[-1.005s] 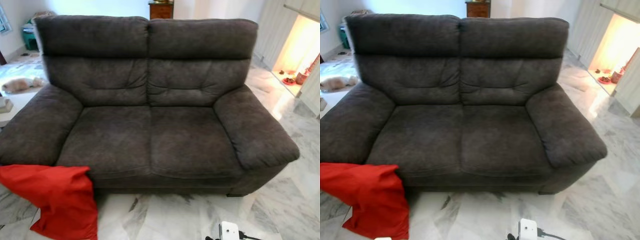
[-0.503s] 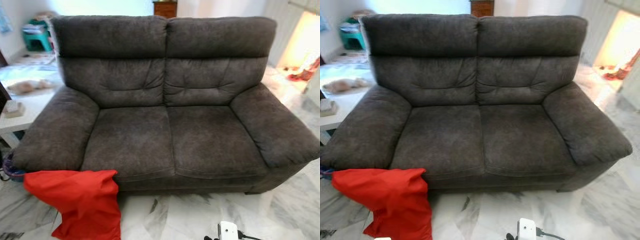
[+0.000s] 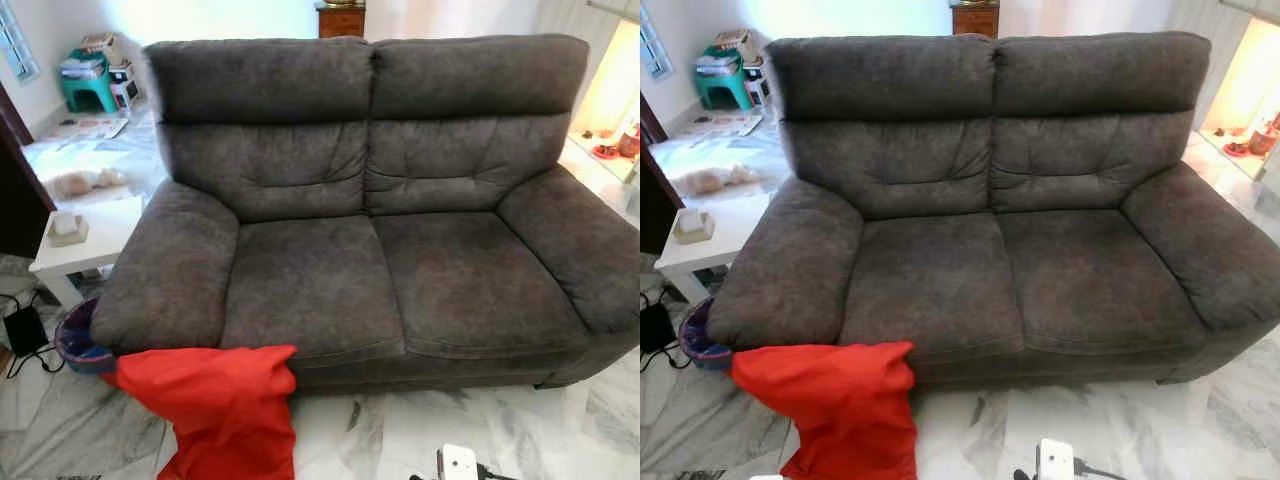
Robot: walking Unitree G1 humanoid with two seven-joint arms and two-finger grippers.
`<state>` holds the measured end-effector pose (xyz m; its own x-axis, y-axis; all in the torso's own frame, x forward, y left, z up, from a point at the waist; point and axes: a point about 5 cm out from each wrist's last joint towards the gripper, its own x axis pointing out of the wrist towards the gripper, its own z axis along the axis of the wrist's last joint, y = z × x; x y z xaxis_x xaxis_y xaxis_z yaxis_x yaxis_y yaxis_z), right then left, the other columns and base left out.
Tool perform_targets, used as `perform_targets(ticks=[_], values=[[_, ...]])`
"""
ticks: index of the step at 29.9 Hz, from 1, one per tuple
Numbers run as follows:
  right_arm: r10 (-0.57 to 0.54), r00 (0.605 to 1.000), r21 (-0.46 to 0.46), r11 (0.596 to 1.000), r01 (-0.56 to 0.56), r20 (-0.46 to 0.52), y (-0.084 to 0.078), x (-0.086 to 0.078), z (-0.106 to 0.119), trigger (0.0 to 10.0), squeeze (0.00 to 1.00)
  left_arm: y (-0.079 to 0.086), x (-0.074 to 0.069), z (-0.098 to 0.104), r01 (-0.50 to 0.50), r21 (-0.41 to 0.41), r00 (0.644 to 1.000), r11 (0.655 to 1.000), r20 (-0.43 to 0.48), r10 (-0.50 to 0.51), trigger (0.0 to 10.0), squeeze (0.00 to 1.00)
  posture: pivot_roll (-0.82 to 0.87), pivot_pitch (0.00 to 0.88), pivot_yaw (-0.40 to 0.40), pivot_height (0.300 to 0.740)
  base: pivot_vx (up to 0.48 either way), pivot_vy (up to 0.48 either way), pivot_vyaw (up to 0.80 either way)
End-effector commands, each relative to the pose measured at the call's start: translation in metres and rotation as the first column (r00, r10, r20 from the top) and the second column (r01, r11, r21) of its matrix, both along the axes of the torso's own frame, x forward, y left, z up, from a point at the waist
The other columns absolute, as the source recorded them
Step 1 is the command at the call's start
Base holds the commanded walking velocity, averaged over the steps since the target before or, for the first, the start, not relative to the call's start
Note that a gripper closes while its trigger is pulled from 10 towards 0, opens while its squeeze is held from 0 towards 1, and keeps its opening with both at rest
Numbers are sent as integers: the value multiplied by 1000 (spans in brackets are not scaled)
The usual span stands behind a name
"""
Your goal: Move the pillow to the sofa from floor
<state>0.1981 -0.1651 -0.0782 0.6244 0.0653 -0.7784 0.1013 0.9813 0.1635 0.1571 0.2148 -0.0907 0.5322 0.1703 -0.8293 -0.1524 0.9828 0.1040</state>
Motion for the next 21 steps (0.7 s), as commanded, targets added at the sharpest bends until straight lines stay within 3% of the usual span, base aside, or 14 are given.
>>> perform_targets(ticks=[1,12,18,21], values=[[5,1000,10,1000,-5,-2,5,0,0,10000,0,4,-9,-3,-13,12,1000,1000,-28,14,10000,0,115,46,-1,740,0,0,0],[-1,1000,16,1000,1,8,6,0,0,10000,0,3,-5,-1,-28,-11,999,1000,28,28,10000,0,100,22,3,740,0,0,0],[39,999,6,999,-39,30,7,0,0,10000,0,3,-1,4,-20,-4,992,1000,121,21,10000,0,99,0,3,740,0,0,0],[88,994,-42,995,-85,59,7,0,2,10000,0,2,0,6,10,8,987,1000,162,-11,10000,0,86,0,16,740,0,0,0]])
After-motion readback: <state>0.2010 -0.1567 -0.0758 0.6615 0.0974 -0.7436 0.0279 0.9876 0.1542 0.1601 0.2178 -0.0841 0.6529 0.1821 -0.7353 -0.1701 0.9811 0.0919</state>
